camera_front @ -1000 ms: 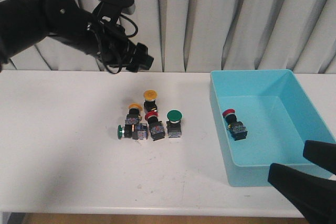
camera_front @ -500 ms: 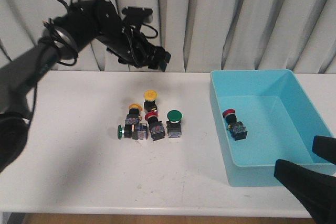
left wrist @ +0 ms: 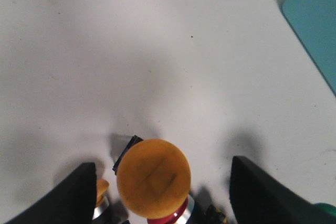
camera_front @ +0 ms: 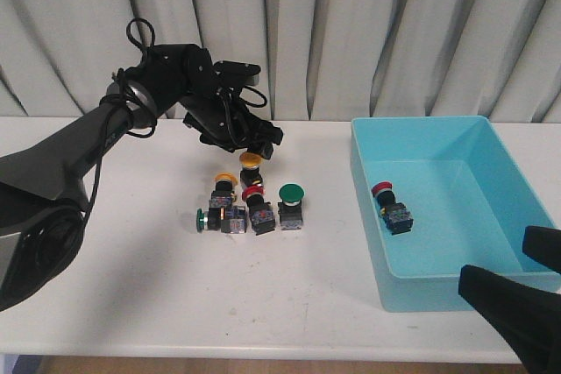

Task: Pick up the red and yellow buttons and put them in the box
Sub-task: 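Lower the left gripper onto the yellow-capped button and close it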

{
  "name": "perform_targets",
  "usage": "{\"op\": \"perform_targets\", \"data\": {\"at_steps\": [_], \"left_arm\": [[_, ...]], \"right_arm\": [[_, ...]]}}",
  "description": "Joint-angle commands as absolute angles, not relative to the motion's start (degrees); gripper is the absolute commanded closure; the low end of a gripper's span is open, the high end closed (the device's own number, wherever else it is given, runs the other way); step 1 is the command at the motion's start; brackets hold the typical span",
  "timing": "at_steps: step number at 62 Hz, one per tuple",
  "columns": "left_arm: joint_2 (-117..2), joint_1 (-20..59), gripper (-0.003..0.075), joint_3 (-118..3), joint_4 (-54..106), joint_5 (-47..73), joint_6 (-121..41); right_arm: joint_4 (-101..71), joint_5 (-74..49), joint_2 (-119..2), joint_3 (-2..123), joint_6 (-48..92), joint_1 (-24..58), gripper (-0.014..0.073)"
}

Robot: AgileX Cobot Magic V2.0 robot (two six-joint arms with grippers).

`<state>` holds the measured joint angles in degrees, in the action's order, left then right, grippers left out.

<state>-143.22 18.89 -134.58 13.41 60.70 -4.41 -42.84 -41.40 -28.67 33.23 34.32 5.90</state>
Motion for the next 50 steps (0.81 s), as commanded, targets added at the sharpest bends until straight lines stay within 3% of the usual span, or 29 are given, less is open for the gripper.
{"op": "perform_targets", "data": {"at_steps": [1, 34, 50], "left_arm": [[-139.9, 18.7, 0.0216, -136.6, 13.6, 58.7, -3.9], [-142.1, 18.5, 0.0225, -136.6, 13.6, 57.9, -3.8], [-142.1, 18.5, 0.0353, -136.6, 13.6, 57.1, -3.8]], "right_arm": [[-44.4, -38.1, -28.9, 34.7, 34.6, 5.7, 0.0027], [-44.5, -37.8, -28.9, 34.7, 34.4, 5.7, 0.0027], [-44.7, -37.9, -28.9, 34.7, 34.4, 5.7, 0.0027]]}}
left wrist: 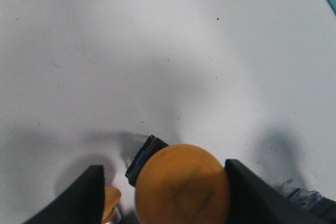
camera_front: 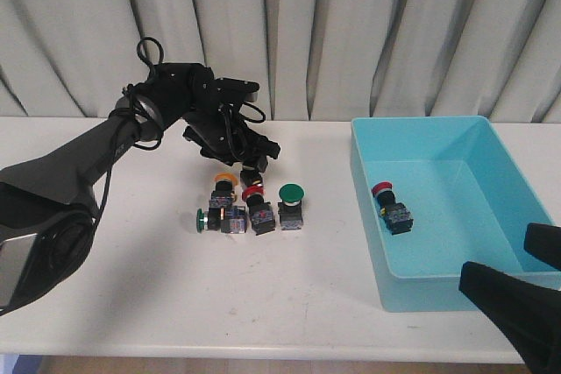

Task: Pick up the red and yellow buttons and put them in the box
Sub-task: 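Lower the left gripper onto the yellow-capped button and close it, then lift the yellow button with the left gripper toward the right gripper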

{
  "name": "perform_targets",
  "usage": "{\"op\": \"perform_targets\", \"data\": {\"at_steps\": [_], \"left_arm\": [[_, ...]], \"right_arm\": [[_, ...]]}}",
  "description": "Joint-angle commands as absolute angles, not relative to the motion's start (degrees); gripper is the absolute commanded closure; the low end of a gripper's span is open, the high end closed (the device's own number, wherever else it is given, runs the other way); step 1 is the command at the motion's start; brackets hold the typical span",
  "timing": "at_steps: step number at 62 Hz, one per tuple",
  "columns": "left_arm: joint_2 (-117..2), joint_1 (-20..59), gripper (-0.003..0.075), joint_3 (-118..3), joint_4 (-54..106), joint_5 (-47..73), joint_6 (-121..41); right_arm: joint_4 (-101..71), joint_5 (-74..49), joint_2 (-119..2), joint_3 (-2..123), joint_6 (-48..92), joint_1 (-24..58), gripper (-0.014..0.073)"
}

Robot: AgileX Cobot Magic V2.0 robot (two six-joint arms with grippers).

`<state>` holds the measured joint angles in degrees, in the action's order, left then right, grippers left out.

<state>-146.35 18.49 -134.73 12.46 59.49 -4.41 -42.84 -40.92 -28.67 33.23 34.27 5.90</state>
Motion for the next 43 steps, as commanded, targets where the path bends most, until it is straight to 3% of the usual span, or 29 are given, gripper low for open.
{"op": "perform_targets", "data": {"at_steps": [1, 22, 43], "left_arm": [[-142.1, 18.5, 0.0365, -136.6, 13.6, 57.1, -3.8], [-142.1, 18.5, 0.0722, -136.6, 14.9, 56.0, -3.8], [-135.9, 16.4, 0.0728, -136.6, 22.5, 55.6, -3.9]], "right_arm": [[-44.7, -37.9, -28.9, 34.7, 34.4, 5.7, 0.0027], [-44.7, -37.9, -28.9, 34.7, 34.4, 5.7, 0.0027], [-44.7, -37.2, -28.9, 34.7, 35.4, 5.7, 0.0027]]}}
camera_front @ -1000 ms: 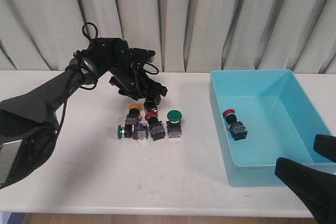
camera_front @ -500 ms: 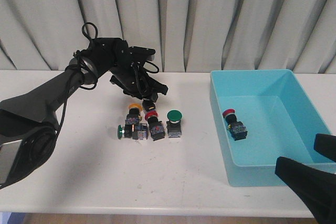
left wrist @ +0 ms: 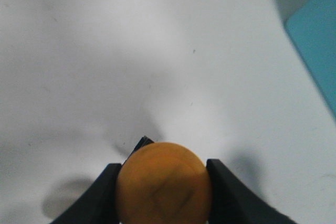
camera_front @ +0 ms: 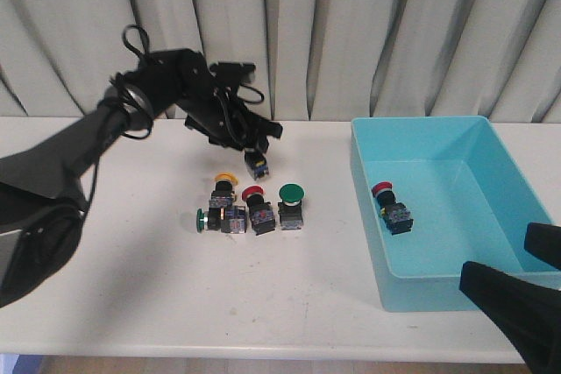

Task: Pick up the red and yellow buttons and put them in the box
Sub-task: 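Lift the yellow button with the left gripper toward the right gripper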

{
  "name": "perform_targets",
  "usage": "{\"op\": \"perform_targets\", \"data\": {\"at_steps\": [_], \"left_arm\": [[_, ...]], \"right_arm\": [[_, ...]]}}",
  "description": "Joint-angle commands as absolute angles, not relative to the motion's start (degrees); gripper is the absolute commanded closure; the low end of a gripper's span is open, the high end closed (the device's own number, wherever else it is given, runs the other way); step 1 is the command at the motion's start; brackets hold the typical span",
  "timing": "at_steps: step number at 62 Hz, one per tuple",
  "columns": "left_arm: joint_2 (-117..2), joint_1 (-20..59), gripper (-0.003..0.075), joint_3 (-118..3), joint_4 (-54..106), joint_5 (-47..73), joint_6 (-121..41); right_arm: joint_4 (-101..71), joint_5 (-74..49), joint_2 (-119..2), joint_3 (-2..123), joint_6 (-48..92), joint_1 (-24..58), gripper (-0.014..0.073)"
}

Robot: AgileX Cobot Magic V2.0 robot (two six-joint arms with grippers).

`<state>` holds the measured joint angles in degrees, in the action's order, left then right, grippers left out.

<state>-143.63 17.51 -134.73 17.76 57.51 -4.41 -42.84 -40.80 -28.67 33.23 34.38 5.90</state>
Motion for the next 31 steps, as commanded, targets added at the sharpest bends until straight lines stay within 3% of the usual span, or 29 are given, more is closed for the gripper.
{"op": "perform_targets", "data": {"at_steps": [1, 16, 31], "left_arm": [[-135.5, 16.4, 0.0728, -136.6, 23.2, 55.8, -3.9], [-126.9, 13.7, 0.0728, -136.6, 36.6, 66.8, -10.2], [-117.5, 13.1, 0.0728, -136.3, 49.8, 71.3, -12.9]], "right_arm": [[-44.7, -37.0, -28.9, 34.7, 35.6, 5.7, 0.0027], [-46.0, -33.4, -30.0, 34.7, 42.8, 5.7, 0.0027], [-62.9, -30.5, -34.3, 34.9, 68.0, 5.7, 0.0027]]}}
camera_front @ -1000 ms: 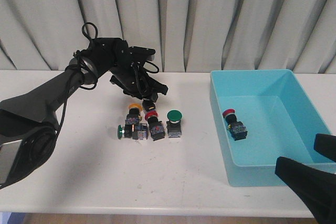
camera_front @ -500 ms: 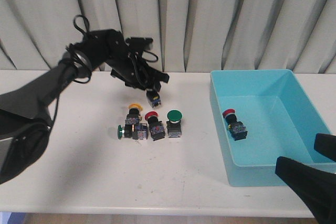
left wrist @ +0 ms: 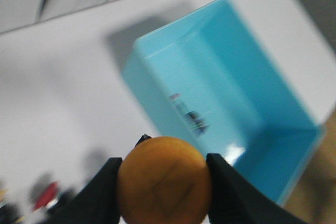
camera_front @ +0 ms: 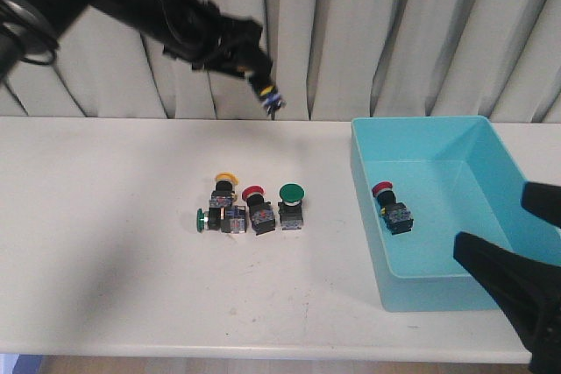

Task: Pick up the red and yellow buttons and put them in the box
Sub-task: 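Lift the yellow button with the left gripper toward the right gripper, then grasp the yellow button's base with the right gripper, release left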

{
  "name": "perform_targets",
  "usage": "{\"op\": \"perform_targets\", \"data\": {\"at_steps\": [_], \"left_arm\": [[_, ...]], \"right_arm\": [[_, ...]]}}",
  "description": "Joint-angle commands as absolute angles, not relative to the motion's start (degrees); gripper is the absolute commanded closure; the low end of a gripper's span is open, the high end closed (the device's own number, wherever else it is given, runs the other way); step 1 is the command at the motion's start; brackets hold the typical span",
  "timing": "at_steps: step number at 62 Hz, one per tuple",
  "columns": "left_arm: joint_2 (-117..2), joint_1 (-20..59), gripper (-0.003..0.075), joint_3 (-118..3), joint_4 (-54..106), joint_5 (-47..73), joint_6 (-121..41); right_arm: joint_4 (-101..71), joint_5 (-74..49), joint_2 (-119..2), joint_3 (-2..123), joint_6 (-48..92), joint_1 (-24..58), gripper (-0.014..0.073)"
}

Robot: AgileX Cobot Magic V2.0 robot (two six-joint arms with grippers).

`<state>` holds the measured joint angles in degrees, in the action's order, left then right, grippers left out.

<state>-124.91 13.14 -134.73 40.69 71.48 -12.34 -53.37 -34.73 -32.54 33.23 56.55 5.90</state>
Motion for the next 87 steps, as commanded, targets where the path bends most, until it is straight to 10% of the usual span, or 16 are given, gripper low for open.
{"op": "perform_targets", "data": {"at_steps": [1, 19, 47, 87], "left_arm": [[-117.0, 13.1, 0.0728, -136.3, 50.5, 71.3, -12.9], [-106.0, 16.4, 0.0728, -132.4, 53.1, 71.3, -13.0], [-85.6, 21.3, 0.0728, -93.5, 56.4, 68.9, -27.2], [-85.1, 26.3, 0.0728, -90.8, 72.4, 68.7, -34.3]], "right_arm": [[-64.3, -30.3, -34.6, 35.0, 69.6, 5.7, 0.0027], [-83.9, -35.2, -44.6, 43.3, 90.1, 5.7, 0.0027], [-85.2, -50.4, -49.8, 48.4, 91.4, 5.7, 0.0027], [-86.8, -55.7, -52.7, 48.4, 90.9, 5.7, 0.0027]]}}
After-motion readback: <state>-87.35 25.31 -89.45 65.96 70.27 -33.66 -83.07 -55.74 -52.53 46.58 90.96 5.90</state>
